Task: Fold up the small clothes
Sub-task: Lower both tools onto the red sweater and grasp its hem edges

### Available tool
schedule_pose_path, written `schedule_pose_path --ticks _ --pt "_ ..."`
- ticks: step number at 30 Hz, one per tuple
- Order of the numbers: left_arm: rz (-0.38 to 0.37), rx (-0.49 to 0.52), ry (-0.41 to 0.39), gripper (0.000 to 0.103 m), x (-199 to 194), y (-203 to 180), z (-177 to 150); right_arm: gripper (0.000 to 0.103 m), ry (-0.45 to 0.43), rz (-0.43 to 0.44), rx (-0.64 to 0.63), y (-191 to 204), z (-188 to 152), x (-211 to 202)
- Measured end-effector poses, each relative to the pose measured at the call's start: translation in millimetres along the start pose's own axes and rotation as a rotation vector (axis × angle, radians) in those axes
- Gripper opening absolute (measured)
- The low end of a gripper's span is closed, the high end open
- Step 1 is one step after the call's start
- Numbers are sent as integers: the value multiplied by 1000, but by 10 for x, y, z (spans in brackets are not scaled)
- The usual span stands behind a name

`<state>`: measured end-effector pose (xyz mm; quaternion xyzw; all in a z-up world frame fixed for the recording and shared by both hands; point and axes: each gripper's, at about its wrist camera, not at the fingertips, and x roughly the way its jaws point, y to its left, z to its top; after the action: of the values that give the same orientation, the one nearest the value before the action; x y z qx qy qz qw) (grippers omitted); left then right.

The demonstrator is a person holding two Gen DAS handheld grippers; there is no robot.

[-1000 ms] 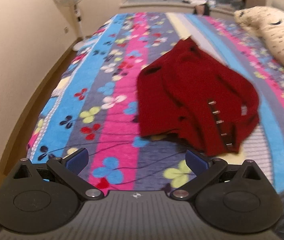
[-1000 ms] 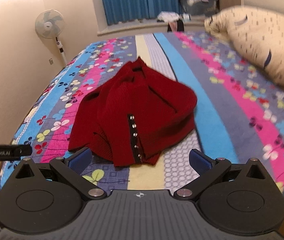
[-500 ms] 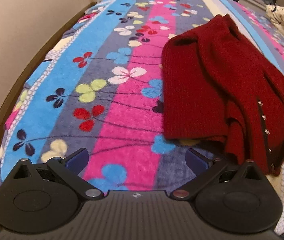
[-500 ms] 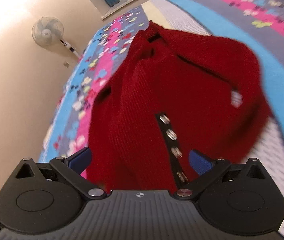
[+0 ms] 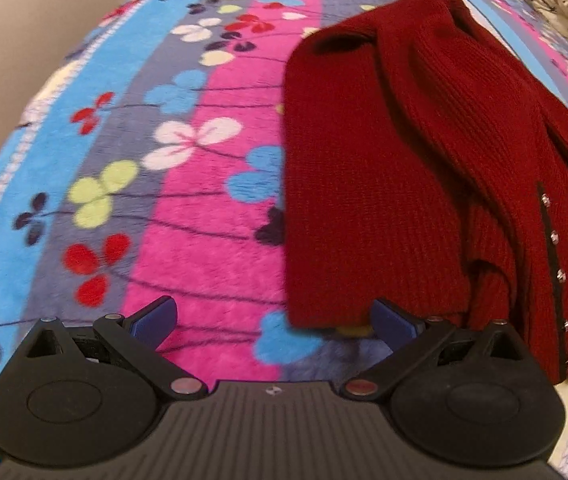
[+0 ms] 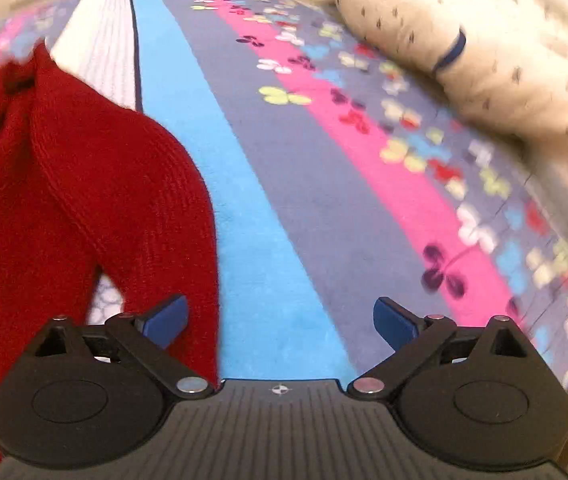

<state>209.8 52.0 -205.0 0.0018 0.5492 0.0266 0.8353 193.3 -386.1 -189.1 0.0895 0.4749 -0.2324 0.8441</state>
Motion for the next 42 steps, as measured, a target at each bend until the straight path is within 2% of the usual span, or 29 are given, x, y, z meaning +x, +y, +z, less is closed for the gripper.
schedule_pose_path --ticks 1,2,4,7,8,9,10,11,12,15,16,17,18,19,20,21,22,24,26,29,31,32,33,35,37,40,41,42 --pt "-11 -14 4 103 40 14 18 99 23 87 40 -68 -19 -57" --pt "-18 -30 5 103 73 34 34 99 58 212 78 -80 -57 -124" --pt "-42 -57 6 103 116 79 71 99 102 413 101 -6 -222 -260" --pt "-91 -72 14 103 185 99 136 98 140 606 79 270 -448 -312" --pt "-117 -69 22 103 214 94 153 96 152 636 80 367 -519 -277" --pt "-142 -63 37 103 262 91 167 90 163 654 78 480 -600 -223" --pt "-154 -65 56 103 316 89 180 82 173 636 66 570 -656 -173" --pt "-160 -76 67 103 363 97 188 77 158 570 64 632 -700 -99" --pt "-164 -86 67 103 379 101 197 66 134 506 86 619 -709 -47" --pt "-206 -102 68 102 354 76 254 66 98 488 226 472 -757 -55" --pt "-243 -107 76 99 330 56 275 69 102 477 227 477 -783 -80" --pt "-302 -109 75 84 289 28 292 73 100 467 201 497 -820 -124" --pt "-308 -106 71 71 266 0 318 79 98 470 179 548 -847 -168" --pt "-278 -94 51 59 229 -29 325 80 106 489 155 594 -871 -182" --pt "-248 -85 34 19 195 -42 337 79 112 503 137 676 -922 -207" --pt "-229 -90 23 10 173 -23 346 51 105 509 109 734 -943 -232" --pt "-230 -120 20 9 123 45 359 15 94 512 72 788 -964 -256" --pt "-222 -147 -2 9 -27 180 381 15 90 571 78 729 -911 -374" --pt "-173 -115 -60 9 -239 322 414 14 61 585 65 597 -804 -522" --pt "-50 -96 -131 8 -462 623 514 12 -45 537 5 190 -618 -805" --pt "-34 -129 -144 8 -542 852 586 11 -98 446 1 -166 -473 -891" --pt "-43 -145 -139 8 -560 943 610 11 -94 422 28 -369 -382 -858" --pt "-22 -150 -143 0 -585 999 618 10 -59 439 63 -519 -338 -815" --pt "149 -95 -196 0 -605 1022 613 10 9 494 108 -678 -342 -726" --pt "134 -130 -160 0 -542 1174 555 10 -23 507 64 -639 -483 -791" --pt "18 -151 -105 2 -389 1302 449 11 -2 552 64 -443 -668 -799" --pt "-5 -146 -101 12 -344 1285 422 11 7 547 66 -252 -665 -738" --pt "-29 -140 -91 34 -304 1260 393 11 19 536 67 -190 -671 -697"
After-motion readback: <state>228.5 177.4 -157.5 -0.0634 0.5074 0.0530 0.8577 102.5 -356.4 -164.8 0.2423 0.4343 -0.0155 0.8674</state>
